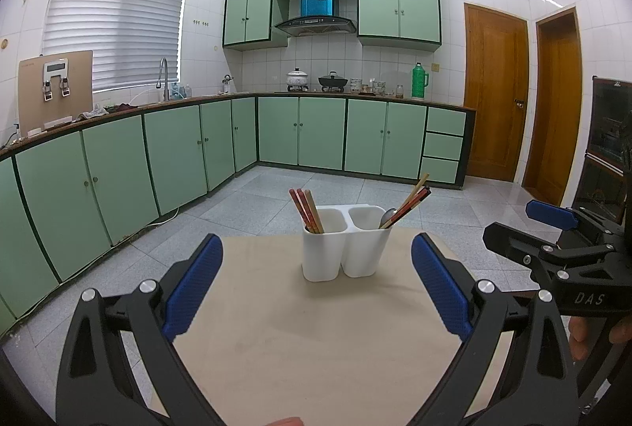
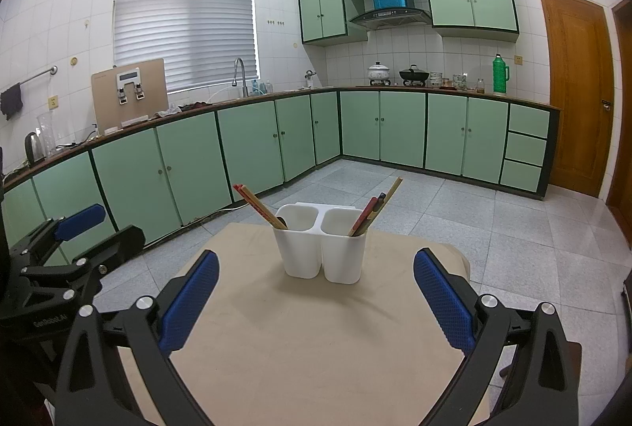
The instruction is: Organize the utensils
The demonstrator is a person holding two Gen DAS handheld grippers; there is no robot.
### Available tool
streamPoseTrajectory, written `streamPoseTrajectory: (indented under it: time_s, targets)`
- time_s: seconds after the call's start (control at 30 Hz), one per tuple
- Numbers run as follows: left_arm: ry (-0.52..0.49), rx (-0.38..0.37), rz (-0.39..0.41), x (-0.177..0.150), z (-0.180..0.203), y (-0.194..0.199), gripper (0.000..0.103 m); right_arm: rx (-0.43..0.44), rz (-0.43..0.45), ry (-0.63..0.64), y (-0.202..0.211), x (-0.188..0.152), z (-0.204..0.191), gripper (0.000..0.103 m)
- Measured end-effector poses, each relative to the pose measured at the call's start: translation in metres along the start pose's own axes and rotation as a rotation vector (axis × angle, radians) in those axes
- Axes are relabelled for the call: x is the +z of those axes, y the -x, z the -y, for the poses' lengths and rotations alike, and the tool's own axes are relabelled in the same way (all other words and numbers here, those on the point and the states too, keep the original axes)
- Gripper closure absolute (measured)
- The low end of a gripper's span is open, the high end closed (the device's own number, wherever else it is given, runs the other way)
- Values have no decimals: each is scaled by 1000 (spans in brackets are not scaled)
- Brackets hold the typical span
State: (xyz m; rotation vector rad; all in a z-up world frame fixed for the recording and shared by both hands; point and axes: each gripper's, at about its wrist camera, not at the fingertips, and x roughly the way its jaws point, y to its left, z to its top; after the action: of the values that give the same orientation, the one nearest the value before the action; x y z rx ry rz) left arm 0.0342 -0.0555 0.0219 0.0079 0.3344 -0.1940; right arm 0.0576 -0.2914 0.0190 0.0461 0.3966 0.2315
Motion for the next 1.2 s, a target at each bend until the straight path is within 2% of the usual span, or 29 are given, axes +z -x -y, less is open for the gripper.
streamPoseTrajectory:
  time_s: [1.2]
  targets:
    - [-1,7,5,-6,-10,-1,9,-3,-6,0,-2,-1,2,6]
